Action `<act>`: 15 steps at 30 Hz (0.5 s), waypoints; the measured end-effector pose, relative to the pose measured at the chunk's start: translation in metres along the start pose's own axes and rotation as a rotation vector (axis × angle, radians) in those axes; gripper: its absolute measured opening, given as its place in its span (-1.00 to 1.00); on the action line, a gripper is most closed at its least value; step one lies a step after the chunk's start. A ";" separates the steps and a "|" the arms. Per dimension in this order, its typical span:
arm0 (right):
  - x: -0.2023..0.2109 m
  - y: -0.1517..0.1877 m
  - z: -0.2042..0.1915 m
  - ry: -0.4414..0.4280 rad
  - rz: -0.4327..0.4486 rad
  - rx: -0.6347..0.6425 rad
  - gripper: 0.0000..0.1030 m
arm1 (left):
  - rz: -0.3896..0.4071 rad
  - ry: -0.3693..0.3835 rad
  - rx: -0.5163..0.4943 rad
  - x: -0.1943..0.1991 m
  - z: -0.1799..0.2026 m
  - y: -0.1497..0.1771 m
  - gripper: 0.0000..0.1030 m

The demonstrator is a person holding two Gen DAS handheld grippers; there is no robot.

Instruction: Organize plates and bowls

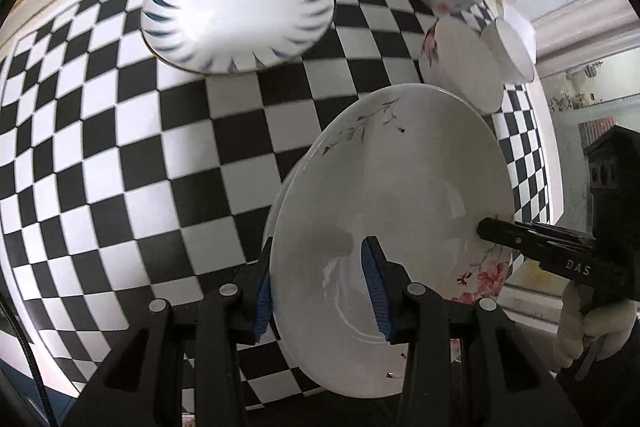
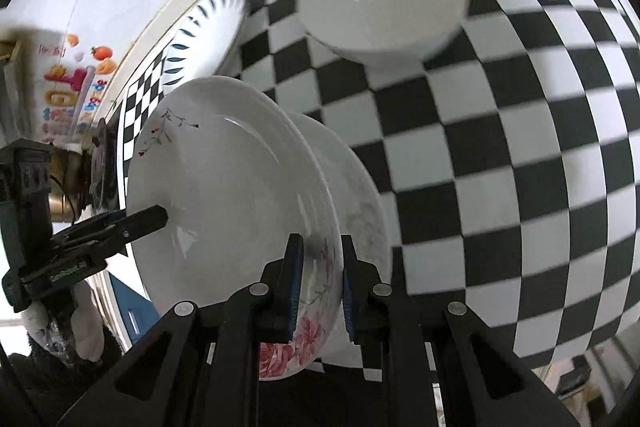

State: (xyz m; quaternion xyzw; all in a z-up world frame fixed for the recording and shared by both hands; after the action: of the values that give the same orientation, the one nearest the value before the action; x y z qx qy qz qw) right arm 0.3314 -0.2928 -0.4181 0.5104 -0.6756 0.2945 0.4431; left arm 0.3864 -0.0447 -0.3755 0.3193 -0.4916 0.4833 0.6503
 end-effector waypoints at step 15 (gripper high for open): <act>-0.021 -0.005 0.009 0.036 -0.036 0.018 -0.63 | -0.068 -0.088 -0.005 -0.031 0.004 0.007 -0.28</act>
State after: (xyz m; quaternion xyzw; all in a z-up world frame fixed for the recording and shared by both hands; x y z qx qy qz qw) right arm 0.3352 -0.2932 -0.4415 0.5210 -0.6558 0.3016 0.4556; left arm 0.3767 -0.0554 -0.4044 0.3551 -0.5099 0.4450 0.6449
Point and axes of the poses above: each gripper's, at about its wrist camera, not at the fingertips, and x roughly against the way its jaws point, z to its right, y to its underside, the point moved 7 cm from there along -x, roughly the way its jaws point, and after that the axes turned 3 degrees about -x, right-handed, at the moved point
